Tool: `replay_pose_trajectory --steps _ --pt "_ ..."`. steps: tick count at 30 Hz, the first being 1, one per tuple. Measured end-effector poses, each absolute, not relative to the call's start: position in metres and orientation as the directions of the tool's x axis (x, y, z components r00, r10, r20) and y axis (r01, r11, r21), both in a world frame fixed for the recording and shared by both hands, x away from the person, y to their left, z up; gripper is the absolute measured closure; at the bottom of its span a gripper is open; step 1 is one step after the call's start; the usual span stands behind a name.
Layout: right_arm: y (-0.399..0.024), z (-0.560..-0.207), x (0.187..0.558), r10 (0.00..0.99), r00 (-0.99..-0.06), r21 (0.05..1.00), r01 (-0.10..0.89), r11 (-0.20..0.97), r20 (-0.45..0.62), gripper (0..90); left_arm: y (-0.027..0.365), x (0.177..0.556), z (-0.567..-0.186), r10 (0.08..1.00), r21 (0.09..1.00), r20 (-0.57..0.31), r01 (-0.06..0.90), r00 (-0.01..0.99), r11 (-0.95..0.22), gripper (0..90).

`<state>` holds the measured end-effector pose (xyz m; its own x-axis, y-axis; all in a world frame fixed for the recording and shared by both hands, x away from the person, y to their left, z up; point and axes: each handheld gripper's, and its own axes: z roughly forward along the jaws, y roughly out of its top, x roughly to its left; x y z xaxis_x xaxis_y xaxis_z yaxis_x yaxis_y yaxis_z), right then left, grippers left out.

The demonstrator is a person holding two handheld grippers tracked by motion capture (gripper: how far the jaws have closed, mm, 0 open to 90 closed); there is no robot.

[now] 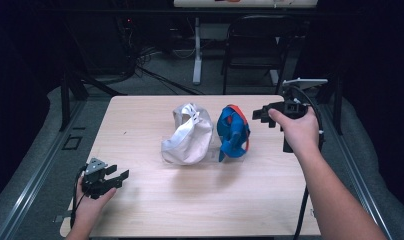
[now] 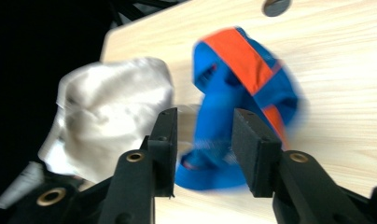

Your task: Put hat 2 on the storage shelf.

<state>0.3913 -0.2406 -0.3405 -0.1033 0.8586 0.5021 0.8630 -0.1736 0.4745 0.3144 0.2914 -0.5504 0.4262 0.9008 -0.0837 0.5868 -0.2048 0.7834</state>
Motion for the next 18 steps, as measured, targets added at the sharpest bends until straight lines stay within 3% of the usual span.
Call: replay_pose_trajectory --steps 6,12,18 --pt "-0.245 -0.367 0.365 0.876 -0.16 0.523 0.844 -0.118 0.455 53.3 0.29 0.315 -0.551 0.899 0.778 -0.08 0.59 0.43 -0.213 44.4" --pt "-0.263 -0.431 0.317 0.887 -0.216 0.611 0.787 -0.088 0.407 46.3 0.287 0.314 -0.554 0.897 0.776 -0.07 0.588 0.437 -0.226 44.6" --pt "-0.278 -0.483 0.284 0.907 -0.175 0.636 0.762 -0.123 0.384 45.6 0.283 0.314 -0.555 0.895 0.779 -0.059 0.582 0.441 -0.235 44.6"
